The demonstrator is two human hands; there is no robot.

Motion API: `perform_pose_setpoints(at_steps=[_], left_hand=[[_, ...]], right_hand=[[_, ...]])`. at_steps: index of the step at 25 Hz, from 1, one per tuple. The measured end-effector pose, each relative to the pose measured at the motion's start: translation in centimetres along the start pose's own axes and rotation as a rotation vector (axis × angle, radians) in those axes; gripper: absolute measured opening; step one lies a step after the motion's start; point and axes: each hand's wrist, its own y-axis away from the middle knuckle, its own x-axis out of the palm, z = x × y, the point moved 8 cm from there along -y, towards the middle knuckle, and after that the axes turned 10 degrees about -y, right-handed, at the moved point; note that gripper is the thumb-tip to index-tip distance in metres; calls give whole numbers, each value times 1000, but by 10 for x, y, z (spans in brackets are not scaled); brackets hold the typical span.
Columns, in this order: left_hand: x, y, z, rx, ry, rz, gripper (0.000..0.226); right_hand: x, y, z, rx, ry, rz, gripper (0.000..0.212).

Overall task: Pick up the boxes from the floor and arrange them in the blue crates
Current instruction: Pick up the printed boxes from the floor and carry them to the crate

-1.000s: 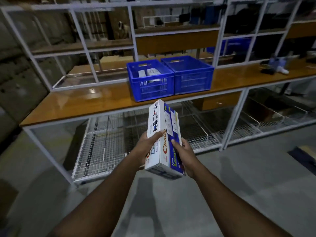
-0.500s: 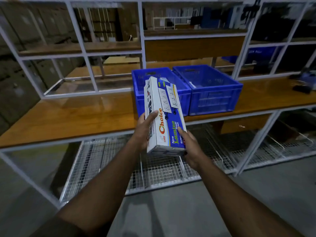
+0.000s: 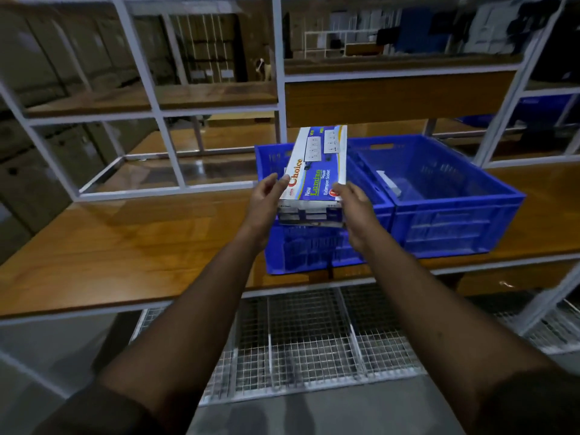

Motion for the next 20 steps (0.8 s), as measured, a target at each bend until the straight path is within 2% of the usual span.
perform_pose_setpoints(at_steps=[5, 8, 11, 12, 14, 16, 20], left_hand=[[-6, -63, 6, -44, -246, -102, 46], [-17, -92, 14, -102, -371, -225, 34], [-27, -114, 23, -104, -529, -371, 43], [-26, -116, 22, -106, -559, -390, 39], [-19, -123, 17, -79, -587, -386, 23], [-10, -135, 16, -36, -581, -360, 19], [9, -158, 23, -29, -490, -250, 27]], right_hand=[[25, -84, -8, 61, 132, 70, 48], [31, -123, -19, 164, 287, 121, 51], [36, -131, -23, 232, 428, 186, 20], [37, -136, -26, 229, 472, 189, 18], [36, -142, -34, 209, 537, 180, 25], [36, -146, -35, 164, 546, 162, 39], [22, -149, -27, 51, 441, 0, 29]])
